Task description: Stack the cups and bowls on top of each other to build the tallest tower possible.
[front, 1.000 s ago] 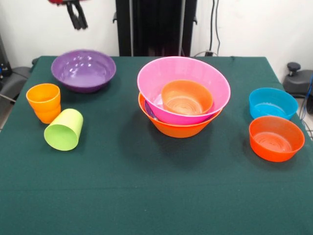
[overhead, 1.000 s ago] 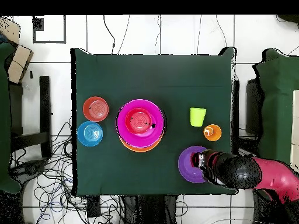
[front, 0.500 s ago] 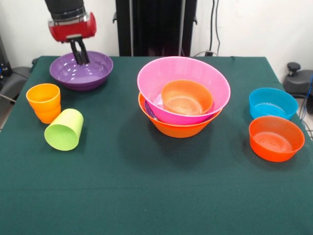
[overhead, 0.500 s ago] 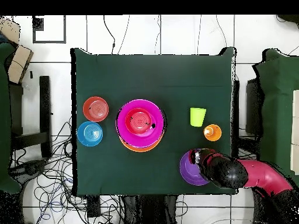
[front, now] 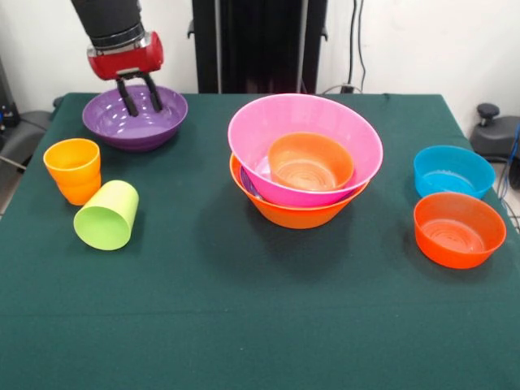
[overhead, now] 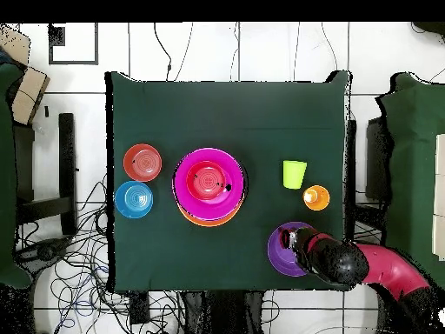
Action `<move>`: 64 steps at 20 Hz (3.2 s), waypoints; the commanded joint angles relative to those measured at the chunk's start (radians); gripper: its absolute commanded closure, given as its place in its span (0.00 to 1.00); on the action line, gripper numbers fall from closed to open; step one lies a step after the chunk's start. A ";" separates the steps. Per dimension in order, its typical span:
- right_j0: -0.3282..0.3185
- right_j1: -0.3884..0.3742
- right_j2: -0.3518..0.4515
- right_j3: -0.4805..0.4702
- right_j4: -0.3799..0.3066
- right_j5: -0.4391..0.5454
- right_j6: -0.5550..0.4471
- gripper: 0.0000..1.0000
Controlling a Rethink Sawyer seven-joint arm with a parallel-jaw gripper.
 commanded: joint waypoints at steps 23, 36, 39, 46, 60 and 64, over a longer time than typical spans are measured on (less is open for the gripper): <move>0.039 -0.261 0.000 -0.031 0.037 0.201 -0.119 0.00; -0.016 -0.014 -0.070 -0.100 -0.160 0.000 -0.089 0.00; -0.034 0.032 -0.076 -0.112 -0.195 -0.029 -0.094 0.00; -0.129 0.143 -0.045 -0.140 -0.226 -0.023 -0.185 0.00; -0.201 0.153 0.029 -0.143 -0.170 0.099 -0.256 0.00; -0.199 0.129 0.038 -0.132 -0.159 0.113 -0.248 0.00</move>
